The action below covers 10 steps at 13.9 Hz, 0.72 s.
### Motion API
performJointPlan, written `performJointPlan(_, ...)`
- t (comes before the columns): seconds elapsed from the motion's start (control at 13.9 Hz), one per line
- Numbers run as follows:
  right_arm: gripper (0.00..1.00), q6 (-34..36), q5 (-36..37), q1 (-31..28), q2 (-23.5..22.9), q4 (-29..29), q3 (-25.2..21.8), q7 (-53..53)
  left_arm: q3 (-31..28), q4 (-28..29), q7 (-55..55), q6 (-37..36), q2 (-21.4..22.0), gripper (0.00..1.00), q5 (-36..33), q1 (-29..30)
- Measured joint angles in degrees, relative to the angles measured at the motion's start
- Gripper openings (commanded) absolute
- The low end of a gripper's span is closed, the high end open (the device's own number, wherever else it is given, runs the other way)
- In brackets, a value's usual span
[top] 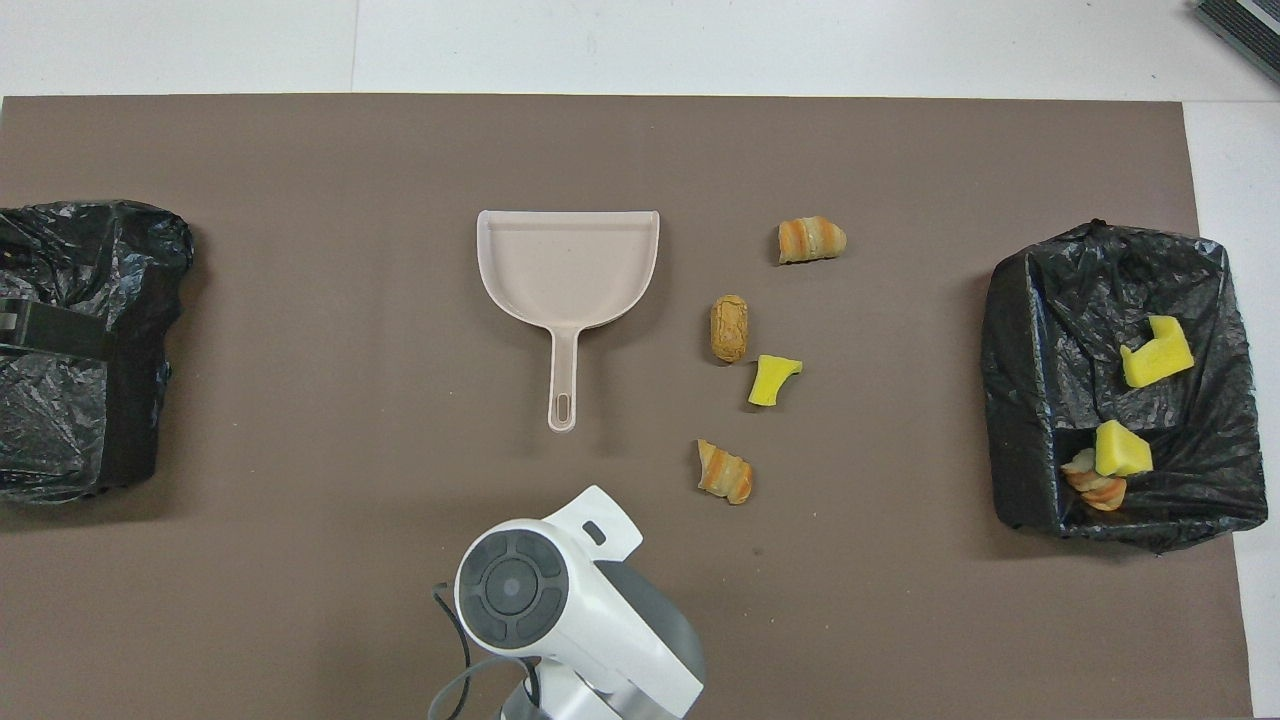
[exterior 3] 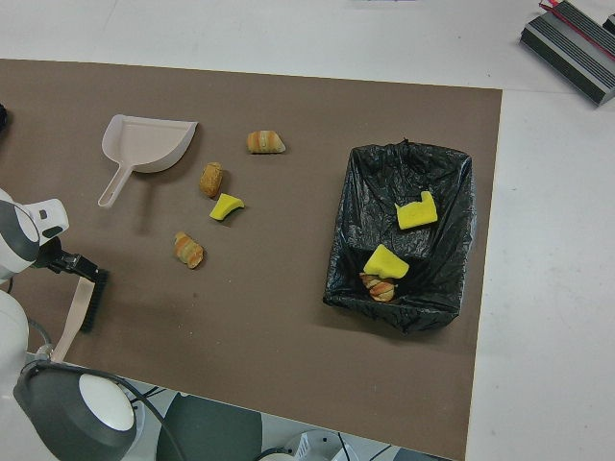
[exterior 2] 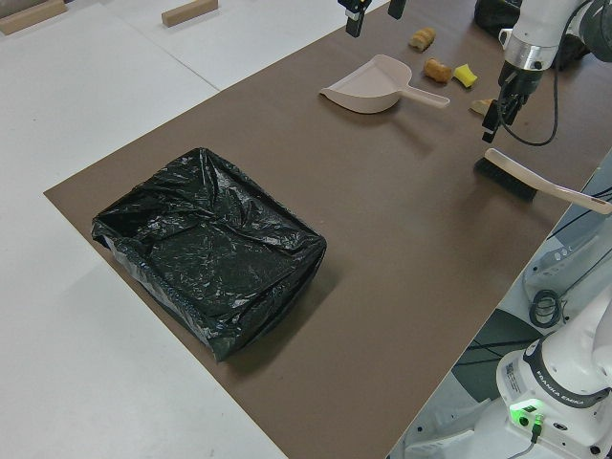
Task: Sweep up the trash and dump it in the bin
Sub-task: 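Release the dustpan and withdraw the right gripper while the left gripper reaches forward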
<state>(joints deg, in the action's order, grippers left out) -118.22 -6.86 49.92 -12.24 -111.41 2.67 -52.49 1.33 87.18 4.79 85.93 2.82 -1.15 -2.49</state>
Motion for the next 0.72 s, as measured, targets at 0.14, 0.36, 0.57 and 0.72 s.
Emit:
performJointPlan(0.14, 1.0, -1.8, 0.0, 1.4, 2.3, -3.9, 0.0, -3.2, 0.0, 0.0, 0.0, 0.0, 0.0, 1.0, 0.0, 0.1)
performJointPlan(0.36, 1.0, -4.9, 0.0, 4.1, 5.2, -9.1, 0.0, -6.2, -0.1, 0.0, 0.1, 0.0, 0.0, 1.0, -0.1, 1.4)
performJointPlan(0.57, 1.0, -7.8, -0.3, 6.6, 7.6, -12.9, 0.1, -6.5, -0.1, 0.0, 0.3, -0.1, 0.0, 1.0, -0.1, 2.2)
performJointPlan(0.72, 1.0, -10.5, -1.1, 7.8, 8.5, -14.4, 0.1, -6.5, -0.1, 0.2, 0.3, -0.2, 0.0, 1.0, -0.1, 2.2)
